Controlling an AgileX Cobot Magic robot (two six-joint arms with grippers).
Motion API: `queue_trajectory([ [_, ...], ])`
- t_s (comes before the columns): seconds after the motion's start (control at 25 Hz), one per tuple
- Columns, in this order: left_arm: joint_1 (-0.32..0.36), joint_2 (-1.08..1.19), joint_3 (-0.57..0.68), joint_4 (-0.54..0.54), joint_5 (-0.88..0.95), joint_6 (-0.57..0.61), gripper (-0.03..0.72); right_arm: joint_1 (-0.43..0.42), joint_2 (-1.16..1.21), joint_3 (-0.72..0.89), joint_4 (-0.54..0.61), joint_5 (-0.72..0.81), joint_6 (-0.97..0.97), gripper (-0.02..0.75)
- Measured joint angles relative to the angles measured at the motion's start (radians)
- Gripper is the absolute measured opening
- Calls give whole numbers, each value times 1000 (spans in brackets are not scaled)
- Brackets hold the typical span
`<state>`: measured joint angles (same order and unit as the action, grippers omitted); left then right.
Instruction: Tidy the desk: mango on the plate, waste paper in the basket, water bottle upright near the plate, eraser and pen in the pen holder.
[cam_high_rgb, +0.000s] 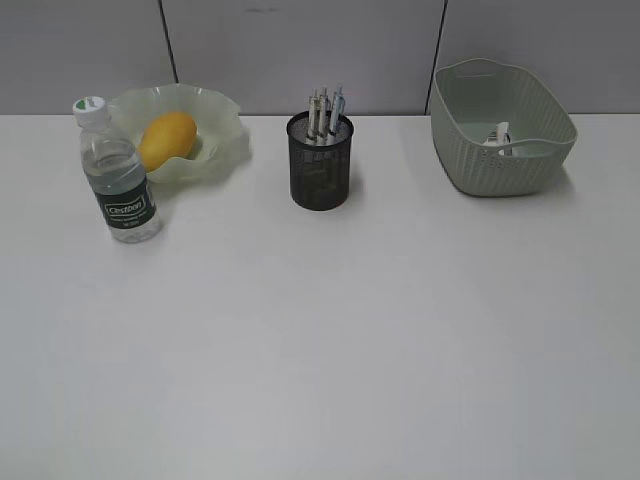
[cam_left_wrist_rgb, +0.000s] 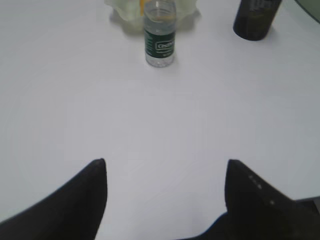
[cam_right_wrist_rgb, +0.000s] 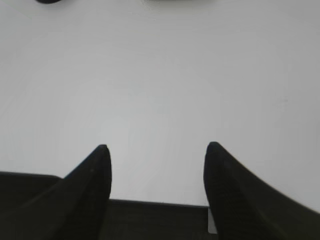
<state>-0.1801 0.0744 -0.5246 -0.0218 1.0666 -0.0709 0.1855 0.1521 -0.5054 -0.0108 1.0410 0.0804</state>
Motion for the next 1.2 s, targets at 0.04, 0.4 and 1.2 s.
queue_trajectory([
  [0.04, 25, -11, 1, 0, 1, 0, 559, -21, -16, 0, 0, 0, -1, 468],
  [0.4, 97, -82, 1, 0, 1, 0, 559, -93, -159, 0, 1, 1, -1, 468],
  [1.2, 98, -82, 1, -1, 1, 0, 559, -93, -161, 1, 3, 0, -1, 468],
])
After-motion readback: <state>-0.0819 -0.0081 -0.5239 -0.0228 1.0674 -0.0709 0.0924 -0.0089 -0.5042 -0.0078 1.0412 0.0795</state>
